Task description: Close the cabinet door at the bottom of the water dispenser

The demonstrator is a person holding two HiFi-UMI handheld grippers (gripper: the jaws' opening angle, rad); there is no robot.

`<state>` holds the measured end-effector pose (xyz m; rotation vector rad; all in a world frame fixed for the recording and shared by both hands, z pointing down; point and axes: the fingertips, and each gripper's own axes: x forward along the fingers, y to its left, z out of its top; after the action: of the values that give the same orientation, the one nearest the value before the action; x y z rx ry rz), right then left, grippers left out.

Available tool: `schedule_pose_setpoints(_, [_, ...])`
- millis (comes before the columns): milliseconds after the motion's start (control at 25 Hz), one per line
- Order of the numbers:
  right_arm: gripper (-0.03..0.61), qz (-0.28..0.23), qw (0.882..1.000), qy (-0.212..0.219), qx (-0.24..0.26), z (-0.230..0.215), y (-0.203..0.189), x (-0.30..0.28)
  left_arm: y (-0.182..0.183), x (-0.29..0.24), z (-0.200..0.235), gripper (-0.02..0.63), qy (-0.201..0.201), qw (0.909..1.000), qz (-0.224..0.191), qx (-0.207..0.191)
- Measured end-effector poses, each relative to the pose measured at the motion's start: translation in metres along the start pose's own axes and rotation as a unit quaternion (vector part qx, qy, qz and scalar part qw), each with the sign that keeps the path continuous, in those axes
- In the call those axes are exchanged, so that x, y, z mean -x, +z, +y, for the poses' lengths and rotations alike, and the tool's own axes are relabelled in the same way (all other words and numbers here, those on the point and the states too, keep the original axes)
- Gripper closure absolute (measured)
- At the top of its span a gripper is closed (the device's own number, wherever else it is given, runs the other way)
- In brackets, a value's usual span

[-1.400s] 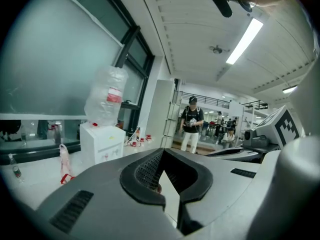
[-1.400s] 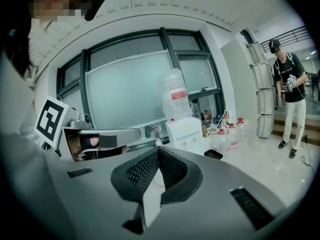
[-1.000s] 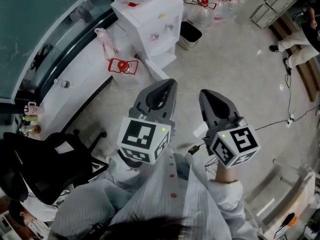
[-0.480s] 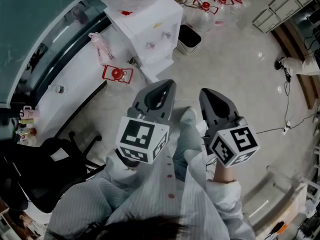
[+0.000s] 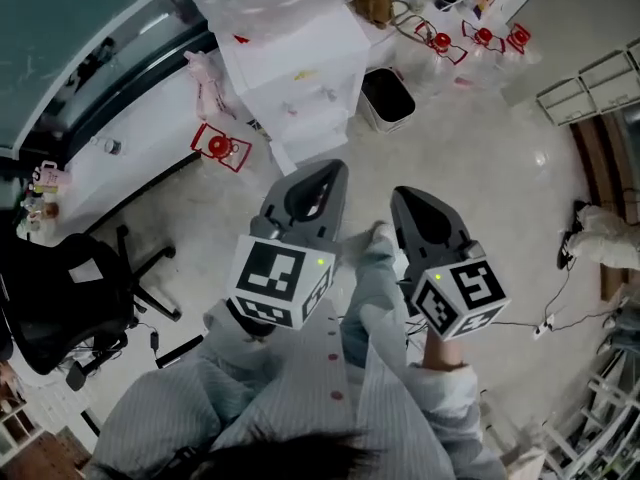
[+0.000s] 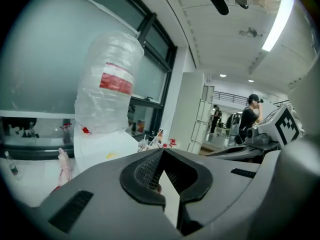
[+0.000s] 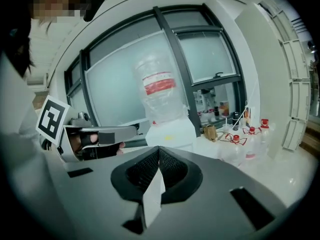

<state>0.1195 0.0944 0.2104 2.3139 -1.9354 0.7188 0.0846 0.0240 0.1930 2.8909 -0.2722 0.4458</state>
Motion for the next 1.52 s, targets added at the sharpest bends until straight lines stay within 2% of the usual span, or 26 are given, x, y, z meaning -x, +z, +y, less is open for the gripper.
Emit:
schedule_pose_setpoints(320, [0.565,0.043,0.994,0.092,0.048,-0.075,0.031,-0.010,0.019,-0.059,-0.021,0.603,0.102,0.9935,-0.017,0.047])
schedule_pose_setpoints(600, [0.565,0.087,0.976,0.174,0.099,-0.091,0.033,-0.032,0.008,-0.057,-0.011,0.603,0.195,0.9766,-0.022,0.088])
schedule_pose_setpoints(800, [0.565,0.120,0.960,0.225,0.112,-0.062,0.017,-0.065,-0.016,-0.027,0.021,0.603,0.258,0.9583,-0.018,0.121])
schedule_pose_setpoints(960, [0.565,0.143,0.948,0.253,0.126,-0.024,0.000,-0.093,-0.038,0.004,0.055,0.603,0.297,0.9441,-0.017,0.142])
schedule_pose_setpoints(1160, [0.565,0.173,0.933,0.286,0.137,0.028,-0.030,-0.125,-0.074,0.048,0.095,0.603,0.335,0.9276,0.004,0.165])
schedule_pose_setpoints(1320, [0.565,0.191,0.924,0.294,0.150,0.056,-0.056,-0.149,-0.096,0.071,0.121,0.603,0.356,0.9188,0.004,0.169])
schedule_pose_setpoints(1520, [0.563,0.232,0.910,0.297,0.174,0.073,-0.101,-0.177,-0.132,0.086,0.139,0.603,0.381,0.9034,0.010,0.197])
